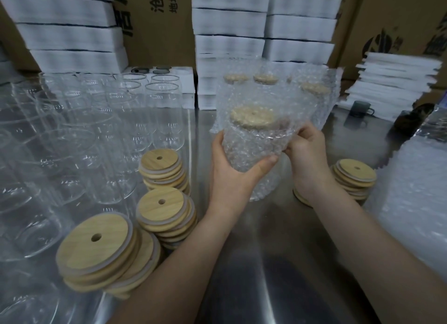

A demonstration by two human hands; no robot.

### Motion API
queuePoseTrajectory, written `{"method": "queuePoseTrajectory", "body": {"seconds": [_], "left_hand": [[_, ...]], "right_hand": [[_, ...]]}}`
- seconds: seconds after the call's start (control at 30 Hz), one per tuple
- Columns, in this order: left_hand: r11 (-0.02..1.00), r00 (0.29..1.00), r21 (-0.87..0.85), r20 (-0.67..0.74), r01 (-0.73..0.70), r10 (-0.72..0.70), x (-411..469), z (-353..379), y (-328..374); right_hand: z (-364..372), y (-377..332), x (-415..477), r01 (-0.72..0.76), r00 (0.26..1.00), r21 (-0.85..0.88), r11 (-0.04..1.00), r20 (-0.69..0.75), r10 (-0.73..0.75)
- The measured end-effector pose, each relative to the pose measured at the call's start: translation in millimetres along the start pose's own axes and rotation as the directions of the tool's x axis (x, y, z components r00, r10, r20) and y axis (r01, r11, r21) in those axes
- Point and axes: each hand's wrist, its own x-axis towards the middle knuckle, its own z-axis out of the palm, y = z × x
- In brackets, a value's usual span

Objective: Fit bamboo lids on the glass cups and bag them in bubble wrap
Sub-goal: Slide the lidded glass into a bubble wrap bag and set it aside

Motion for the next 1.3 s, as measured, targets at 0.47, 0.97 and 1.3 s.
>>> {"method": "queuePoseTrajectory", "body": {"seconds": [0.47,0.97,1.3], "left_hand": [[0.967,0.987,-0.227,-0.141,-0.113,0.082,5,0,39],[0.951,0.978,-0.305,-0.207,-0.054,-0.011,30,-8,61],[0.860,0.913,-0.484,-0.258,0.162,-0.317,32,-9,67]], "right_hand": [[0,-11,1,0.066,0.998,0.105,0.992,0.012,-0.068],[-1,-11,3,0.049,0.998,0.162,0.986,-0.046,-0.042],[2,-15,2,-0.085,0.992,0.268,0.960,-0.069,0.108]]}}
